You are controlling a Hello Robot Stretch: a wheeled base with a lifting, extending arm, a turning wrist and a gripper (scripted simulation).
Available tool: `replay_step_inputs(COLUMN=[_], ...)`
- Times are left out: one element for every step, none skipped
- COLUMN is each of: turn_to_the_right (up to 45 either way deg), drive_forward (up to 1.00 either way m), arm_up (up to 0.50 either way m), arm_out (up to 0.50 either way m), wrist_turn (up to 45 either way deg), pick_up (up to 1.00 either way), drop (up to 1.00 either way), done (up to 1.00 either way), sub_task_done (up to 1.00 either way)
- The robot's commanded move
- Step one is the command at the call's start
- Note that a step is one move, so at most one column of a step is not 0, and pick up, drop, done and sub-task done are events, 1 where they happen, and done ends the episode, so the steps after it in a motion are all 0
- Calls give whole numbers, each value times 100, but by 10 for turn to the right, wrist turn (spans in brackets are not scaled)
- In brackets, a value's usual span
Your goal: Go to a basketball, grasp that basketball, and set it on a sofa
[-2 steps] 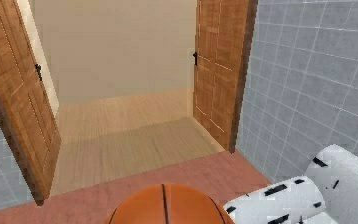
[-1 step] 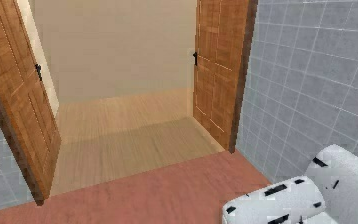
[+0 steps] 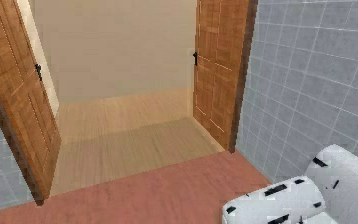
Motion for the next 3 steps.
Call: replay_step_inputs(turn_to_the_right=[0, 0, 0], drive_forward=[0, 0, 0], arm_up=[0, 0, -40], arm_out=[0, 0, 0], wrist_turn=[450, 120, 0], pick_up=[0, 0, 0], drop=[0, 0, 0], done=[0, 0, 0], sub_task_done=[0, 0, 0])
